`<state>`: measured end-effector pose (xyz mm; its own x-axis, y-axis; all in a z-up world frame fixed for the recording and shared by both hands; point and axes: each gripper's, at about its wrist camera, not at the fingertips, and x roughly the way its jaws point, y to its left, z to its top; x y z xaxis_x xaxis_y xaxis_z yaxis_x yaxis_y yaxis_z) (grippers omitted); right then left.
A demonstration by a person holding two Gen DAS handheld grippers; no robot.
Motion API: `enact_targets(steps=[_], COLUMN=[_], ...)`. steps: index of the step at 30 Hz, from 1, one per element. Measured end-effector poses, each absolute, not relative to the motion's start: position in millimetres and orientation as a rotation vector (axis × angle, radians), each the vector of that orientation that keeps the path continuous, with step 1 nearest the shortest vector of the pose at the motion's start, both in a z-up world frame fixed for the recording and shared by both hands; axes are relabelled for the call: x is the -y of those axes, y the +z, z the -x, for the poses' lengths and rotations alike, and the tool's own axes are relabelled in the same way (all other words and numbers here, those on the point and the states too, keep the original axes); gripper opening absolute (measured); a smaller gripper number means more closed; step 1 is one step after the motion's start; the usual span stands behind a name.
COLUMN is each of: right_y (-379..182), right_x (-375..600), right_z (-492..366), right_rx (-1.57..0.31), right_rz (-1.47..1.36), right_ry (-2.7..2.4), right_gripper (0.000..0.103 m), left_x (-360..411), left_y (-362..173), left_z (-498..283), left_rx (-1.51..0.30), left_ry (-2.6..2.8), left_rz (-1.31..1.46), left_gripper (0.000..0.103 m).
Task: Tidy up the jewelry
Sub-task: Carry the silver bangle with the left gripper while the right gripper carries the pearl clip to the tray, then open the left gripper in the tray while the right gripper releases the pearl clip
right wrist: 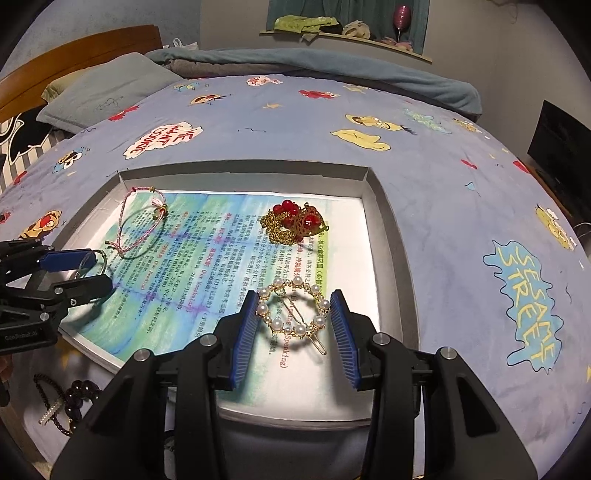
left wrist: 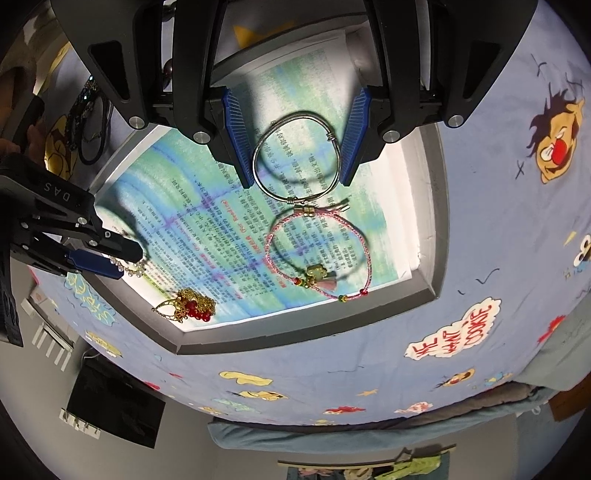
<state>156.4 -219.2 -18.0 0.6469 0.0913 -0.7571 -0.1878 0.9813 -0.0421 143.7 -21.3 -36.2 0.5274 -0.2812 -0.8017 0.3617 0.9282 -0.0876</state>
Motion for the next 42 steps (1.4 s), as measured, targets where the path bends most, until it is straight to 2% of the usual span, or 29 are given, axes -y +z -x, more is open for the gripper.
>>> enact_targets(steps=[18, 19, 20, 21, 25, 26, 28, 29, 33, 34, 35, 36, 42], right_y=[-18, -18, -17, -16, -11, -9, -1, 3, 20, 24, 27, 31, 43], right_x=[219, 220, 220, 219, 218, 219, 222, 224, 235, 238, 240, 241, 247], right_z=[-159, -159, -157, -155, -149, -147, -140, -137, -129, -126, -125, -122, -104], right_rx=[-0.864, -0.864, -0.86, -0.851, -0.826, -0.819, -0.787, -0.766, -0.719, -0.706, -0.697, -0.685, -0.631], right_rz=[0.123, 0.116, 0.115, 0.114, 0.114, 0.107, 0.1, 0.098, 0.073, 0.063, 0.058, 0.058, 0.074], right_ry=[0.155, 0.161, 0.167, 0.181, 0.198, 0.202, 0.204, 0.203, 0.19, 0.185, 0.181, 0.174, 0.141], right_gripper=[0.042, 0.044, 0.058, 0.065, 0.07, 0.073, 0.087, 0.096, 0.098, 0.098, 0.098, 0.098, 0.098], left_x=[27, 27, 27, 26, 24, 23, 21, 18, 10, 6, 4, 3, -2], left_y=[-36, -36, -36, -36, -31, -25, -13, -5, 19, 24, 28, 30, 38], left_z=[-143, -143, -143, -144, -142, -139, -133, -129, -119, -117, -115, -113, -95], left_rx=[-0.937, -0.935, -0.935, -0.935, -0.925, -0.904, -0.856, -0.818, -0.752, -0.741, -0.732, -0.724, -0.69], left_ry=[-0.375, -0.374, -0.373, -0.373, -0.372, -0.366, -0.352, -0.337, -0.318, -0.306, -0.293, -0.283, -0.263], left_rz=[-0.123, -0.124, -0.123, -0.12, -0.1, -0.097, -0.093, -0.092, -0.071, -0.061, -0.056, -0.053, -0.075], left_gripper=[0.05, 0.05, 0.05, 0.05, 0.051, 0.054, 0.07, 0.079, 0.081, 0.084, 0.092, 0.093, 0.094])
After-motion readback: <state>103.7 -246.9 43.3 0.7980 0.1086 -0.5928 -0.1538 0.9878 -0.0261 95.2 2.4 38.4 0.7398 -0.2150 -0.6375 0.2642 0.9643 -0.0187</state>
